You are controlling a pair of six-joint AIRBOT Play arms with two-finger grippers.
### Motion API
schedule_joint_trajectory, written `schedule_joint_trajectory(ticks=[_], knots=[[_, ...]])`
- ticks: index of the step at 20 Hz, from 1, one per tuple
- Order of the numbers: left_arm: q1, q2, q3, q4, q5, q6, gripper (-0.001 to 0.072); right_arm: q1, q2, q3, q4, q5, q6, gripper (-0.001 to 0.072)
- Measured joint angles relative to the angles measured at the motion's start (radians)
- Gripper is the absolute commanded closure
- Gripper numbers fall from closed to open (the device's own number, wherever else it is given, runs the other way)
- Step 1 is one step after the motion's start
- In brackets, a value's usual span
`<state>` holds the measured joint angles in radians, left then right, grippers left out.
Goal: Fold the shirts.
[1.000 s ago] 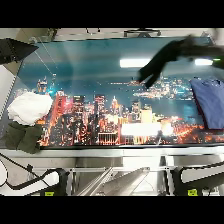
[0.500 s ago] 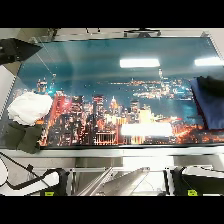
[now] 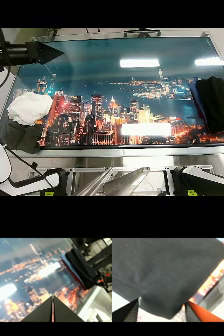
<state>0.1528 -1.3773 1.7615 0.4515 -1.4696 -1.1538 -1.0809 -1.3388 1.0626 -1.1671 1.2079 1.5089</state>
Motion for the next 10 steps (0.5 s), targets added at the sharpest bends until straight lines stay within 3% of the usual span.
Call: schedule_joint_trajectory(ticks=[1, 6, 7, 8, 9, 10], knots=[[-0.008, -0.003, 0.0, 0.0, 0.001, 0.0, 0.0682, -0.002, 0.004, 0.015, -0.018, 0.029, 0.0, 0.0367], [-0.01, -0.009, 0.0, -0.007, 0.007, 0.0, 0.0681, -0.004, 0.059, 0.2, -0.035, 0.231, 0.078, 0.0367], [-0.004, -0.01, 0.0, -0.008, 0.008, 0.0, 0.0682, -0.002, 0.073, 0.243, -0.011, 0.26, 0.101, 0.0427], [0.003, -0.01, 0.0, -0.008, 0.008, 0.0, 0.0682, 0.004, 0.086, 0.288, 0.031, 0.286, 0.124, 0.0645], [0.011, -0.007, 0.0, -0.008, 0.006, 0.0, 0.0682, 0.011, 0.098, 0.322, 0.078, 0.303, 0.14, 0.069], [0.021, -0.002, 0.0, -0.008, 0.0, 0.0, 0.0683, 0.026, 0.113, 0.349, 0.128, 0.315, 0.149, 0.0691]])
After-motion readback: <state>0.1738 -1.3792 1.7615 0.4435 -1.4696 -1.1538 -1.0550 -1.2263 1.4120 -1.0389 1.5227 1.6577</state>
